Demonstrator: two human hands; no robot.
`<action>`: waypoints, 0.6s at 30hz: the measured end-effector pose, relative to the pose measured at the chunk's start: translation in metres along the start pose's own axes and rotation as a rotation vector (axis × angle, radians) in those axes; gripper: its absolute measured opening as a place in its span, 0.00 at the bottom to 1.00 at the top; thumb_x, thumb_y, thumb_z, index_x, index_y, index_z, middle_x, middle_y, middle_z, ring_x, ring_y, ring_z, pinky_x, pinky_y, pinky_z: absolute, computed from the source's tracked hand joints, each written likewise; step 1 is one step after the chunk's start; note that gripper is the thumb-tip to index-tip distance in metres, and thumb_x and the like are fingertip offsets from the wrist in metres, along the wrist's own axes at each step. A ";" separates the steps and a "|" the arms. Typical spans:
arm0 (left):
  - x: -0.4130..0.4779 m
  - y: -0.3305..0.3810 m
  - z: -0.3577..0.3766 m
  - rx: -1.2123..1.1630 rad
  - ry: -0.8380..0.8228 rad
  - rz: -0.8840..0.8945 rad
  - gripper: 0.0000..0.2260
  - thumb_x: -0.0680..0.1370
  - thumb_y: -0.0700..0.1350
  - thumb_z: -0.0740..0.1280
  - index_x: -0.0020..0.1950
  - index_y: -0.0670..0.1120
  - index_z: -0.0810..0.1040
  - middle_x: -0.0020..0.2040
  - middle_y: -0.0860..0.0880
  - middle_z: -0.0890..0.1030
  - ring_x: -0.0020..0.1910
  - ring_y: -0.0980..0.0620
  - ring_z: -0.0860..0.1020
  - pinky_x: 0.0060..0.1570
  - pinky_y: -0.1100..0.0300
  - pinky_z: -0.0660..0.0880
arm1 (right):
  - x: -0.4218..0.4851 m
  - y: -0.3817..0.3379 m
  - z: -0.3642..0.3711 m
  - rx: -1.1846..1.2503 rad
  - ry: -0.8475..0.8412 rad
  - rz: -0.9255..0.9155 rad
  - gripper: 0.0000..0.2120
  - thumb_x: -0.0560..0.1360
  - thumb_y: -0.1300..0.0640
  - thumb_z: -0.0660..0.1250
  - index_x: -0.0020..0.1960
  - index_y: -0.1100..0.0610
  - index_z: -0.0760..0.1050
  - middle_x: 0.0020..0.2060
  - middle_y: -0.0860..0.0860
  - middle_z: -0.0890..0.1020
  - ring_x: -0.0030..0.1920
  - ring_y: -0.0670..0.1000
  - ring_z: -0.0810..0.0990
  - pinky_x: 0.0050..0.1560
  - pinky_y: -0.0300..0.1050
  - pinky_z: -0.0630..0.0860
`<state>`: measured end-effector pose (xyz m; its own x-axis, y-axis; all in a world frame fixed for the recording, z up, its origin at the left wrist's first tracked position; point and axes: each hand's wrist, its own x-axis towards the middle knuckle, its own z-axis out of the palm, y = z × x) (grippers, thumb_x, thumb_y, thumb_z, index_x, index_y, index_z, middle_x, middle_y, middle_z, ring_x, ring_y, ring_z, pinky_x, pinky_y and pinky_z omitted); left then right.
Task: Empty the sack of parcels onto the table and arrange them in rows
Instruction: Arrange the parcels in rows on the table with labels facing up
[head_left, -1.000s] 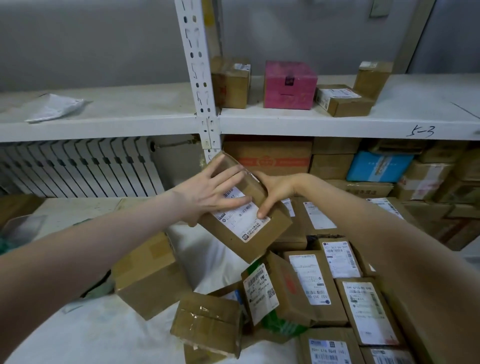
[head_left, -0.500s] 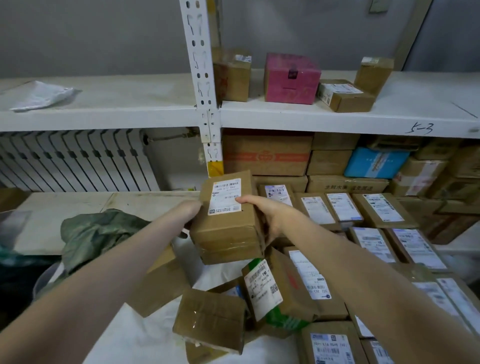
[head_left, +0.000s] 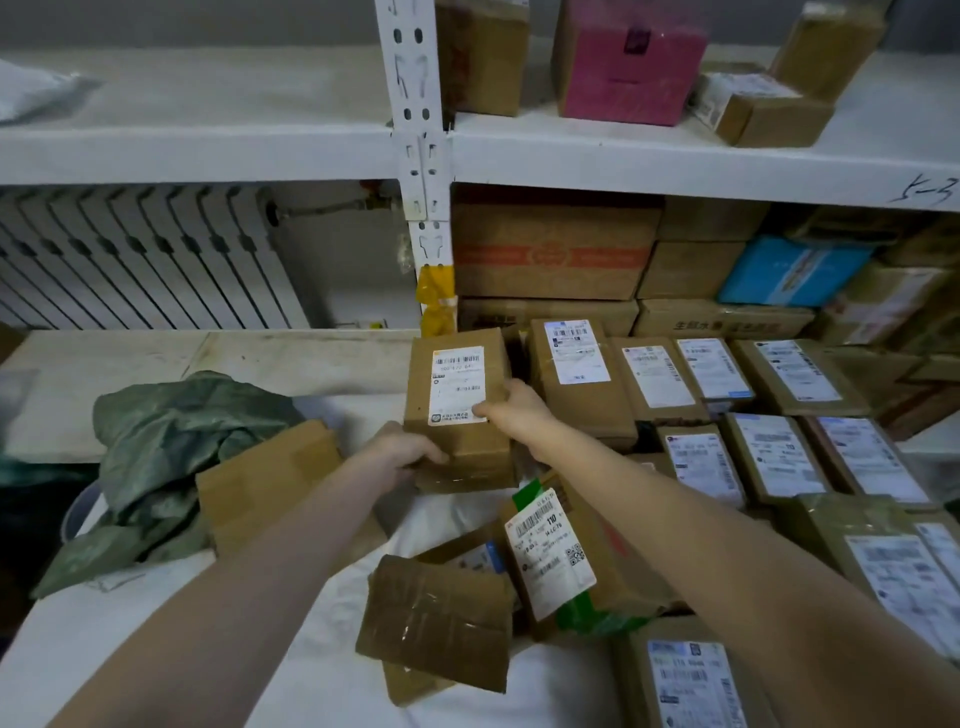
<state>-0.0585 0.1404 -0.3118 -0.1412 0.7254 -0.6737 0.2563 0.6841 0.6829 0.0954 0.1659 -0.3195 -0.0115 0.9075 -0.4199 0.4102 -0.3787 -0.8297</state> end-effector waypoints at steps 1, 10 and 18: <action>0.004 -0.005 0.003 0.012 -0.010 0.000 0.24 0.71 0.29 0.70 0.65 0.38 0.71 0.61 0.40 0.77 0.59 0.42 0.75 0.48 0.55 0.72 | -0.002 0.000 0.000 -0.079 -0.045 -0.022 0.21 0.76 0.58 0.67 0.68 0.56 0.71 0.66 0.52 0.76 0.65 0.53 0.75 0.62 0.43 0.70; 0.042 -0.014 0.020 0.129 -0.010 0.105 0.23 0.73 0.29 0.62 0.66 0.45 0.69 0.56 0.43 0.75 0.55 0.42 0.73 0.44 0.56 0.74 | 0.006 0.020 -0.007 -0.556 -0.029 -0.054 0.11 0.77 0.61 0.64 0.59 0.60 0.76 0.54 0.53 0.80 0.49 0.53 0.79 0.30 0.34 0.66; 0.067 -0.011 0.036 0.121 0.075 0.117 0.24 0.80 0.36 0.55 0.76 0.48 0.62 0.68 0.40 0.71 0.62 0.39 0.72 0.48 0.53 0.70 | 0.017 0.014 -0.009 -0.625 -0.194 0.055 0.10 0.75 0.58 0.63 0.56 0.56 0.75 0.47 0.53 0.79 0.48 0.53 0.79 0.41 0.41 0.75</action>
<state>-0.0360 0.1788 -0.3748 -0.1733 0.8061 -0.5659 0.3877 0.5840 0.7132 0.1090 0.1778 -0.3352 -0.1157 0.8185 -0.5627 0.8669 -0.1933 -0.4595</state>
